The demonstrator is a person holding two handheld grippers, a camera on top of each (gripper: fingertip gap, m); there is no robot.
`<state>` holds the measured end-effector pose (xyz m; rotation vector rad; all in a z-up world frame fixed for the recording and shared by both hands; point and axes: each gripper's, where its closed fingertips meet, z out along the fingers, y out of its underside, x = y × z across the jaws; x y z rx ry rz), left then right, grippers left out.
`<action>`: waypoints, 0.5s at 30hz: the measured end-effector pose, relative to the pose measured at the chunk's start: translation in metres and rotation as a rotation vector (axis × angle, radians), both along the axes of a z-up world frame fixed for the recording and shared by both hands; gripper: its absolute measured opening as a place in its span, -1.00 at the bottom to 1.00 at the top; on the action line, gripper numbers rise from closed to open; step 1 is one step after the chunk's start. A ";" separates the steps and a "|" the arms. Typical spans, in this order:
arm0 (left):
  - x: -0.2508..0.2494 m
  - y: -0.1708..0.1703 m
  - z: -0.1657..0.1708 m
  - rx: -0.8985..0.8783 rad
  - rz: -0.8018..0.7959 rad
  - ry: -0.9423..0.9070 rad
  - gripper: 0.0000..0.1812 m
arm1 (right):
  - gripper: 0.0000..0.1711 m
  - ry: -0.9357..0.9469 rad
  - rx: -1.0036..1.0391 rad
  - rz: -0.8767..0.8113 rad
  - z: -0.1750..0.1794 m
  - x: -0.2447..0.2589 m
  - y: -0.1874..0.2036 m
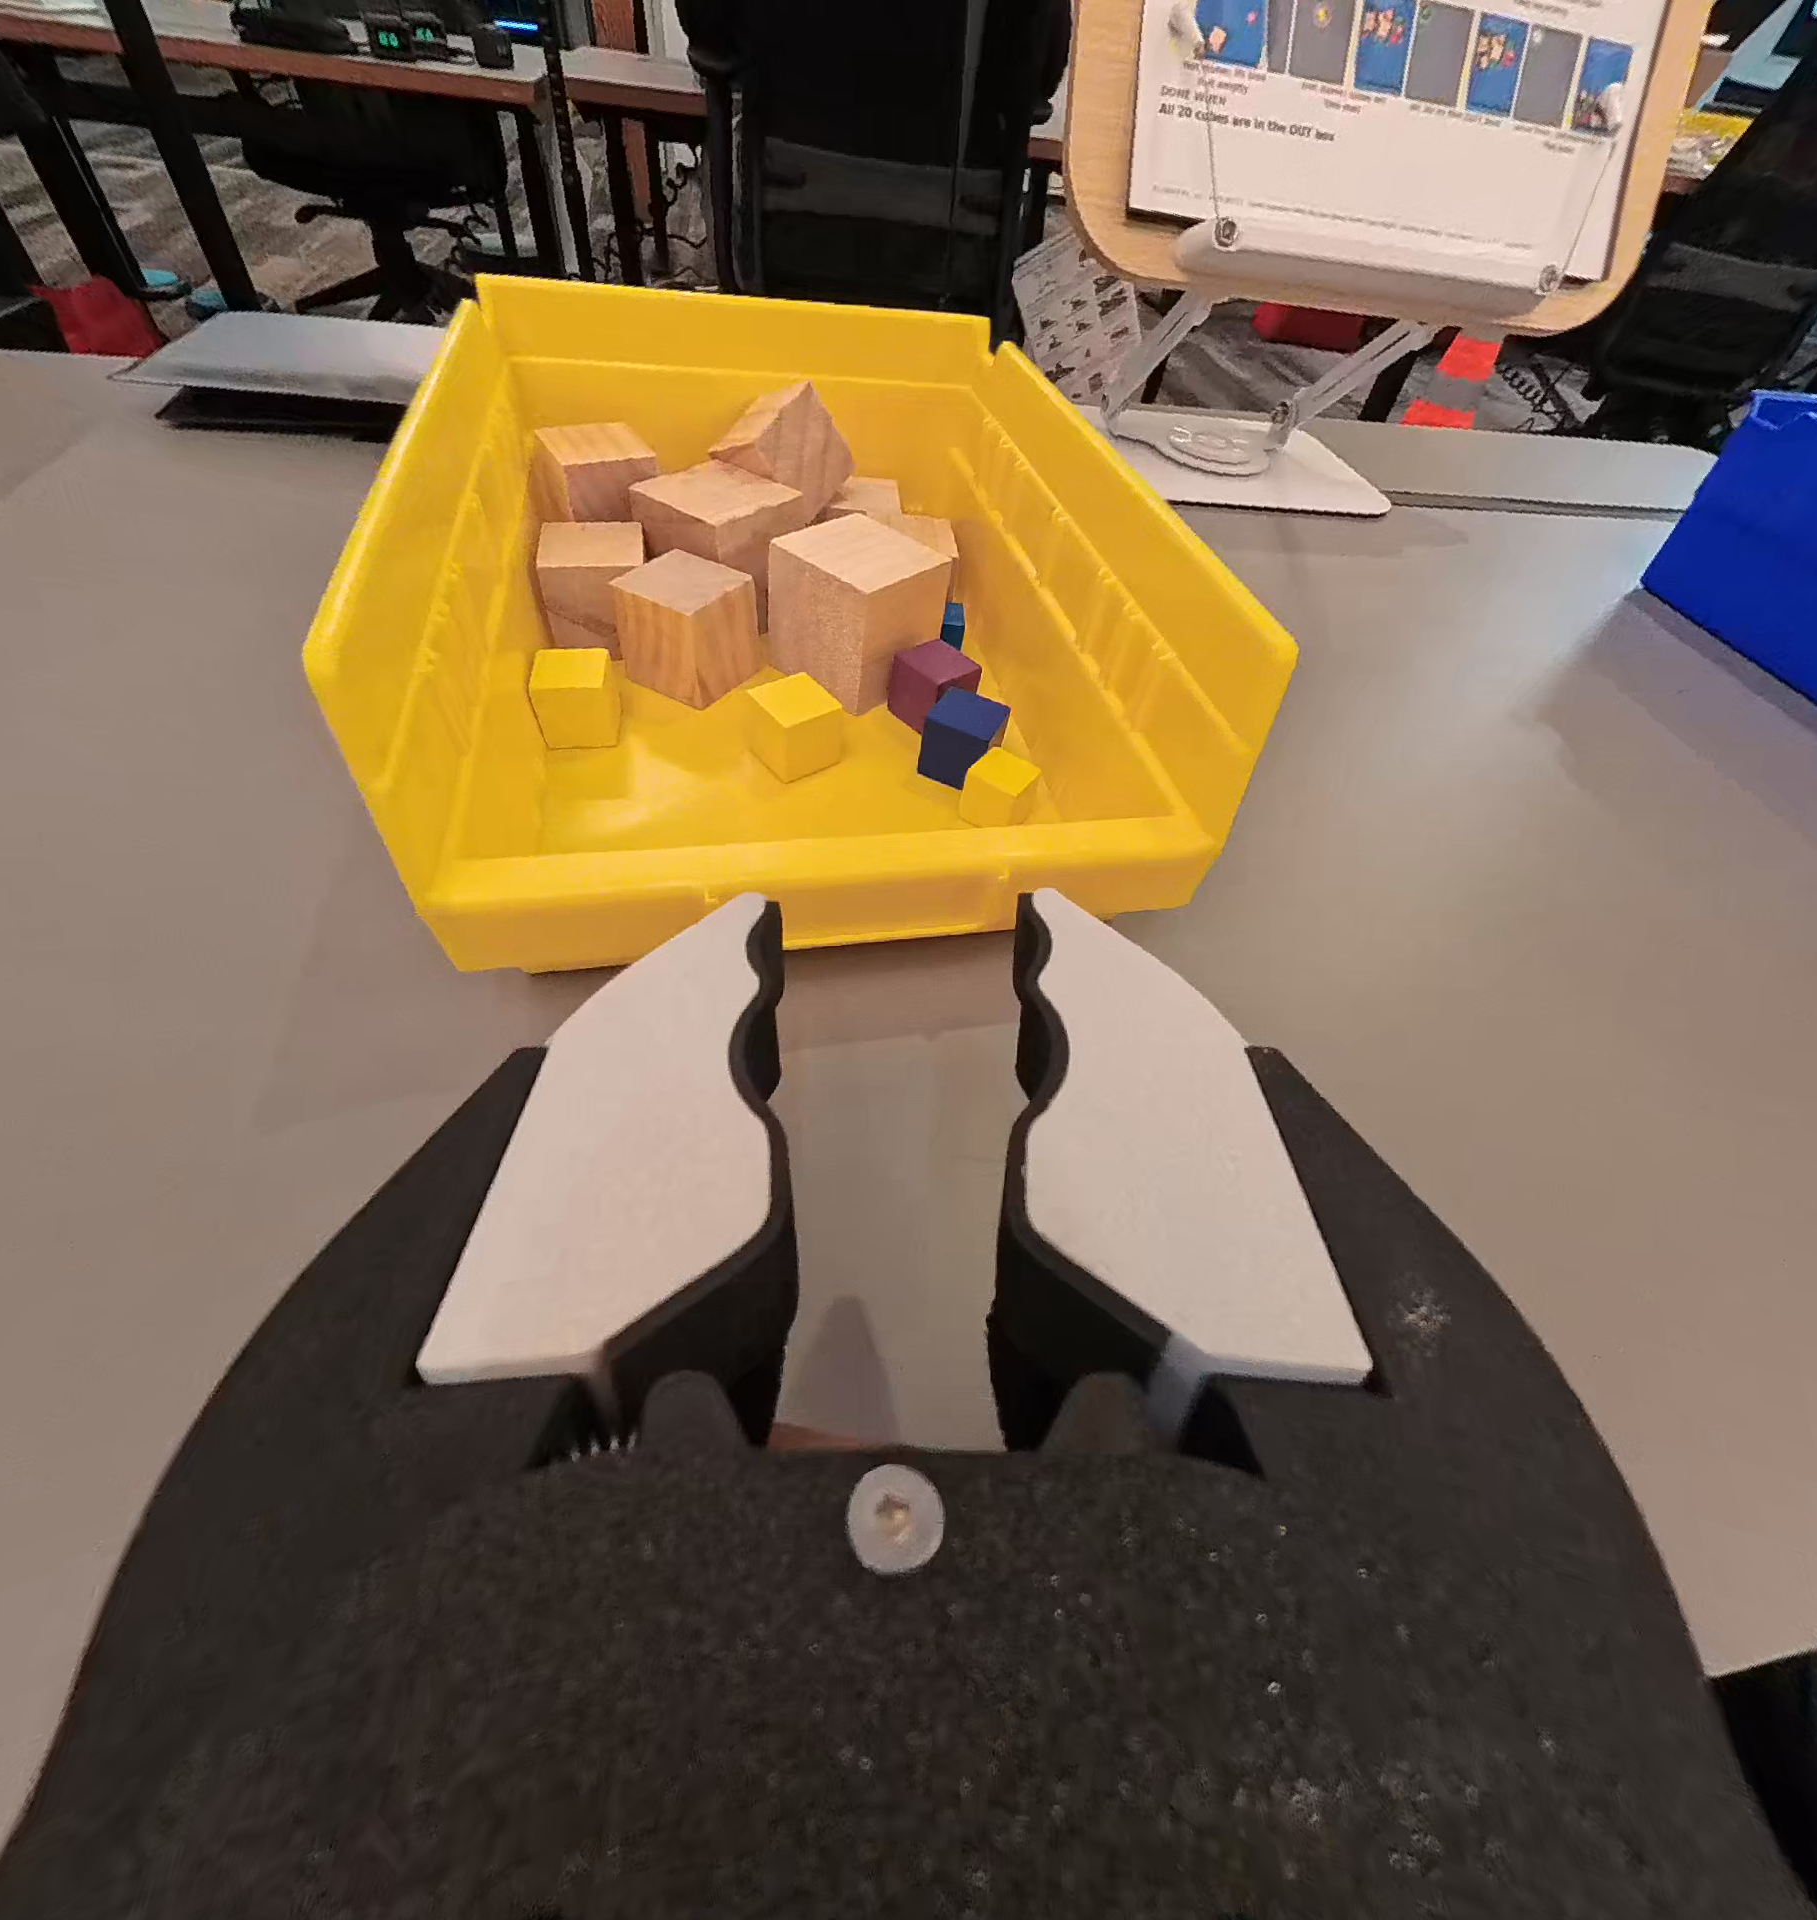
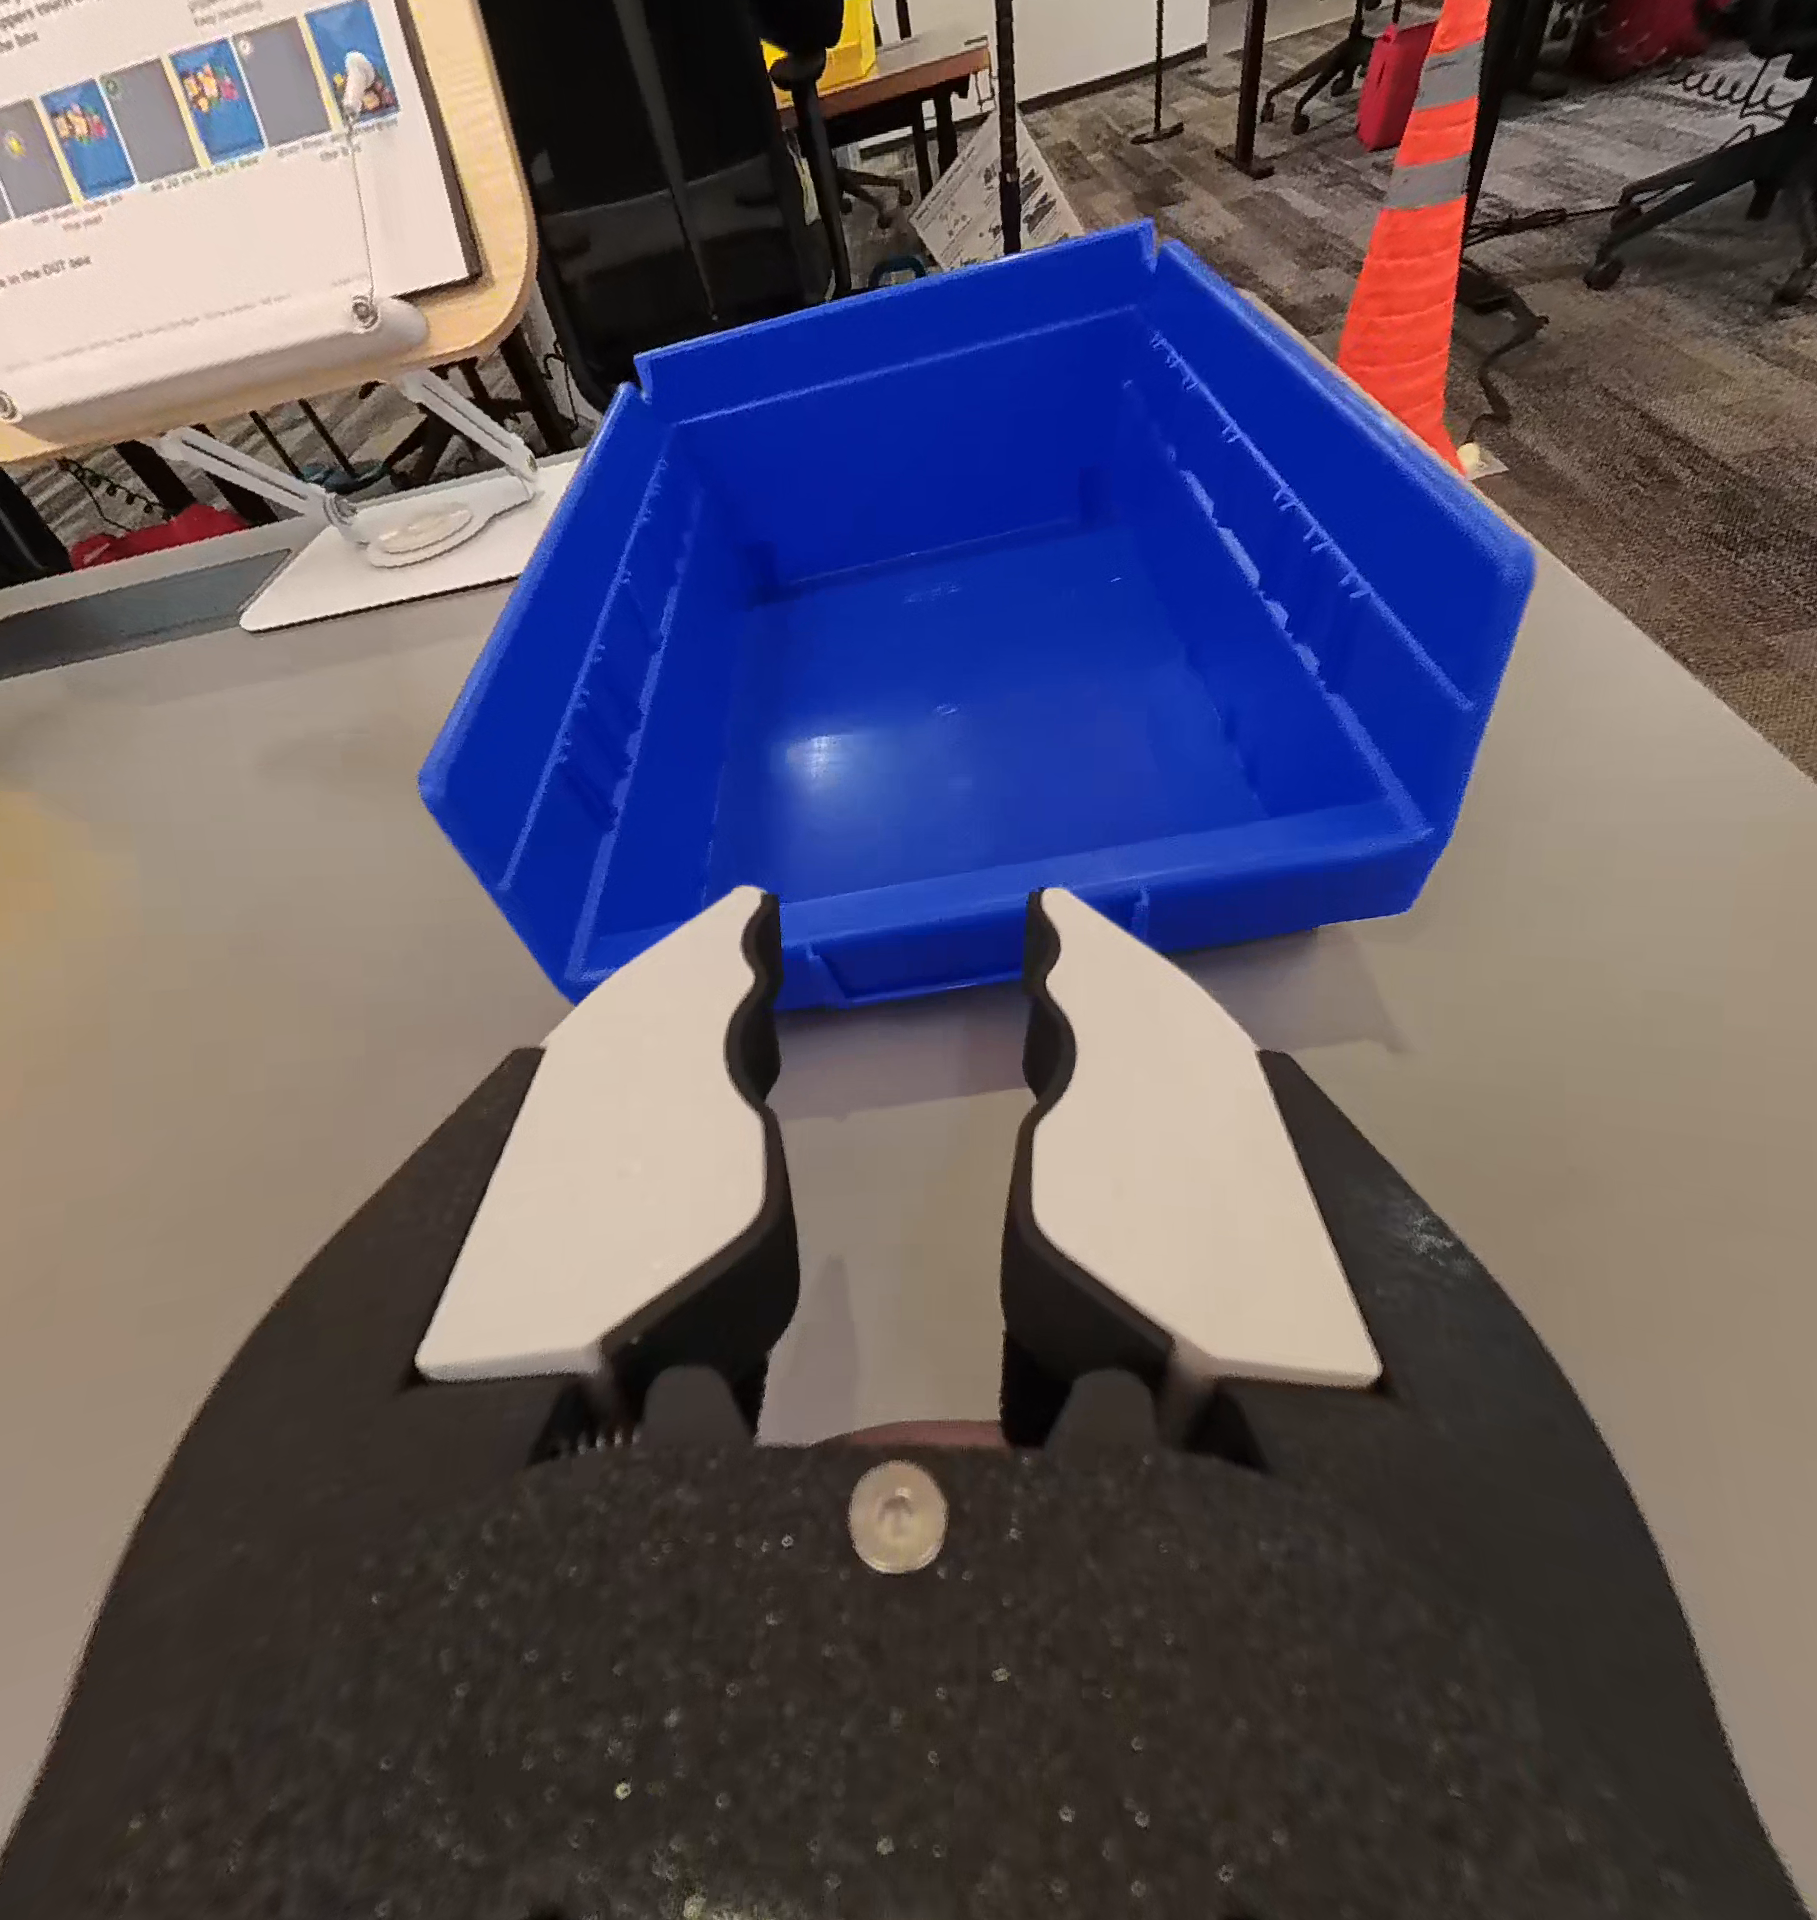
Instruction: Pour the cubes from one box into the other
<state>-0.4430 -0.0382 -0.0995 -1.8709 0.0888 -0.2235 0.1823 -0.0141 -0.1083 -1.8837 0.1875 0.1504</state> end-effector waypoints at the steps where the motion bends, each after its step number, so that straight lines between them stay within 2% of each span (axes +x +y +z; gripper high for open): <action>1: -0.001 0.000 -0.001 -0.007 0.000 -0.008 -0.53 | -0.49 -0.005 0.000 0.003 0.000 -0.002 0.000; 10: -0.029 -0.002 0.017 0.015 0.046 0.021 -0.53 | -0.49 -0.062 -0.006 0.042 0.000 -0.019 -0.003; 15: -0.045 0.023 0.045 -0.188 -0.046 -0.103 -0.36 | -0.49 -0.115 0.016 0.052 0.001 -0.031 -0.003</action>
